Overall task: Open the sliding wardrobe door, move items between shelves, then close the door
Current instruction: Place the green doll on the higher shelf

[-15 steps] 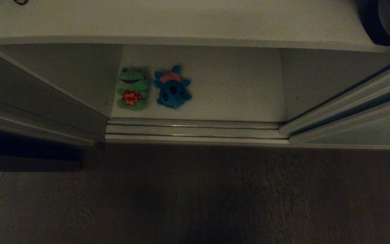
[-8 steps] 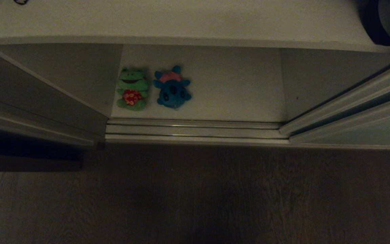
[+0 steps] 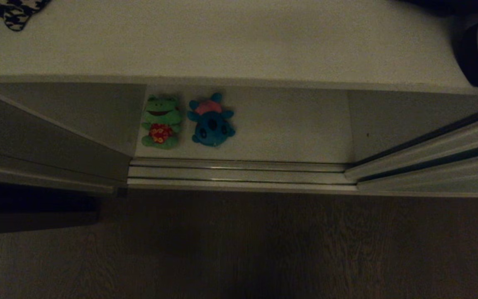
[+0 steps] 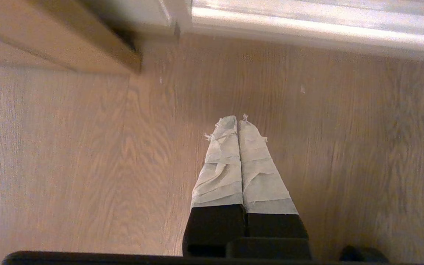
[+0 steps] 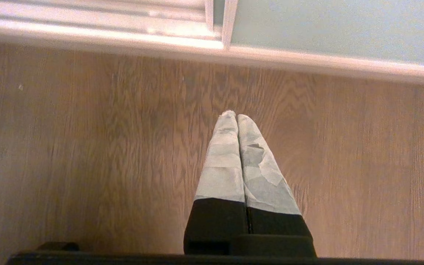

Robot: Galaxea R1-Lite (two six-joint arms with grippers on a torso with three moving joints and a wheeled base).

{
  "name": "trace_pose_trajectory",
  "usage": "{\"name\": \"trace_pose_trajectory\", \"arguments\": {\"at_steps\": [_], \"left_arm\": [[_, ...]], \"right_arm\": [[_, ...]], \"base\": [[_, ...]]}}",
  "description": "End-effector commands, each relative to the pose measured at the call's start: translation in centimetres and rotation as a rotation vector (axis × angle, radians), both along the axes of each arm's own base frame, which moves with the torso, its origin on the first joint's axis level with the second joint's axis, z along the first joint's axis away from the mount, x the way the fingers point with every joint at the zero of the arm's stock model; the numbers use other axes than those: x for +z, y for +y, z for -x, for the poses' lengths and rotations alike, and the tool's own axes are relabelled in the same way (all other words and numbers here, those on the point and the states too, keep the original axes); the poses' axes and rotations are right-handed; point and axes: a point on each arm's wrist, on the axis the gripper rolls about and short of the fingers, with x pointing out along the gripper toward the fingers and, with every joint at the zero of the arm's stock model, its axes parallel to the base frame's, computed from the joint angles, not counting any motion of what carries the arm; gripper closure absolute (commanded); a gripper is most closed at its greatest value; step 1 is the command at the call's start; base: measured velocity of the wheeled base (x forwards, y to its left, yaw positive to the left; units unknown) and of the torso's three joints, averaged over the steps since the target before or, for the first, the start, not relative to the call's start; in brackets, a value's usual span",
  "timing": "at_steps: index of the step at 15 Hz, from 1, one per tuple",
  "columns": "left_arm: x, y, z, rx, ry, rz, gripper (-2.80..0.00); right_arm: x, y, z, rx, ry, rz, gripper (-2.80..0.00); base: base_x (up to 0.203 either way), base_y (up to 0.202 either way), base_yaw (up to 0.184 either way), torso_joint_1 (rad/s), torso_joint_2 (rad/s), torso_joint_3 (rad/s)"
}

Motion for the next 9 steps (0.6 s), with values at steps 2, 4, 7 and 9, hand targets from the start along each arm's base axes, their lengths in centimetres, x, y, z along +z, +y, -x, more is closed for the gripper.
{"name": "trace_pose_trajectory", "arguments": {"at_steps": [2, 4, 7, 9], "left_arm": [[0.0, 0.0, 0.0, 0.001, 0.002, 0.000, 0.00], [0.0, 0.0, 0.0, 0.000, 0.002, -0.007, 0.00], [0.3, 0.0, 0.0, 0.005, -0.027, -0.007, 0.00], [2.8, 0.0, 0.7, 0.000, -0.089, -0.009, 0.00]], "right_arm": [[0.0, 0.0, 0.0, 0.000, -0.004, 0.000, 0.00], [0.0, 0.0, 0.0, 0.000, -0.004, 0.000, 0.00], [0.0, 0.0, 0.0, 0.000, -0.004, 0.000, 0.00], [0.0, 0.0, 0.0, 0.000, -0.004, 0.000, 0.00]], "base": [[0.061, 0.000, -0.001, 0.002, 0.00, 0.000], [0.000, 0.000, 0.000, 0.000, 0.00, 0.000], [0.000, 0.000, 0.000, 0.000, 0.00, 0.000], [0.000, 0.000, 0.000, 0.000, 0.00, 0.000]]}}
